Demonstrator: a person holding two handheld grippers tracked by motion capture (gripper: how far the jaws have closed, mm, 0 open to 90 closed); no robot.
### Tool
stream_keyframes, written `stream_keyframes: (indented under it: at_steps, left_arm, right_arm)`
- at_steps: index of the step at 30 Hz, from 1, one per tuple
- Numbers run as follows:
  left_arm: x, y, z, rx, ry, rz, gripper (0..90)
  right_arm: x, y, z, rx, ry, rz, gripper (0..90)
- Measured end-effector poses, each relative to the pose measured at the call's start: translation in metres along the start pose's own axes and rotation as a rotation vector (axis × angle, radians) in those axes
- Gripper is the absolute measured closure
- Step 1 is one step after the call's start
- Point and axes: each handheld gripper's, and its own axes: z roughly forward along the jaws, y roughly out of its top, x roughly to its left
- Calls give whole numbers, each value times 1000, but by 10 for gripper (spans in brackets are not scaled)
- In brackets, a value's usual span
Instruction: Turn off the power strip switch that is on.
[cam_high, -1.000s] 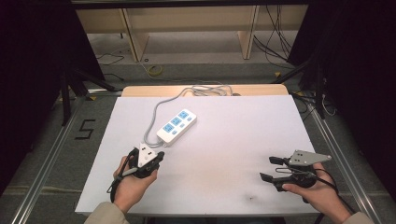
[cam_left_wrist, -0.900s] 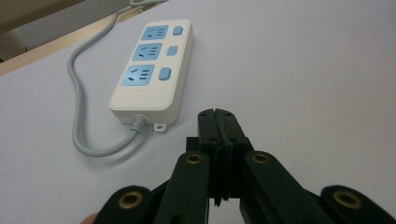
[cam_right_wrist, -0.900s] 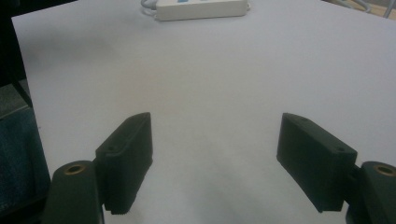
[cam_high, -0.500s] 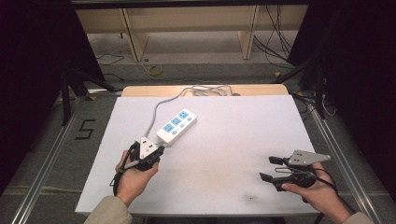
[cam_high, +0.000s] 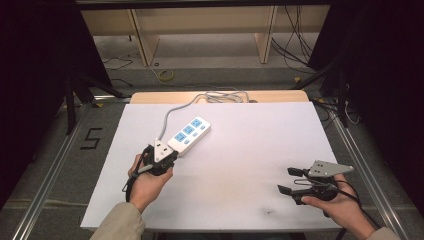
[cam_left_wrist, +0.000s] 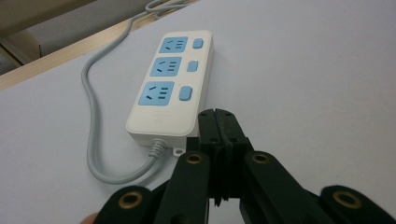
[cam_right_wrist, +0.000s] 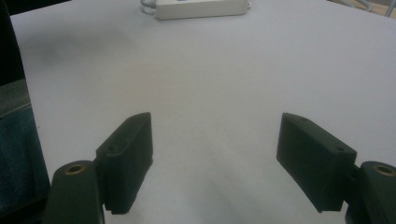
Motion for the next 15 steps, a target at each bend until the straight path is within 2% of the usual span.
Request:
stream_keyframes:
  at_steps: [15]
  left_arm:
    - [6, 13, 19, 25, 9, -9, 899]
  right_arm:
    - [1, 0, 3, 7, 9, 1, 274]
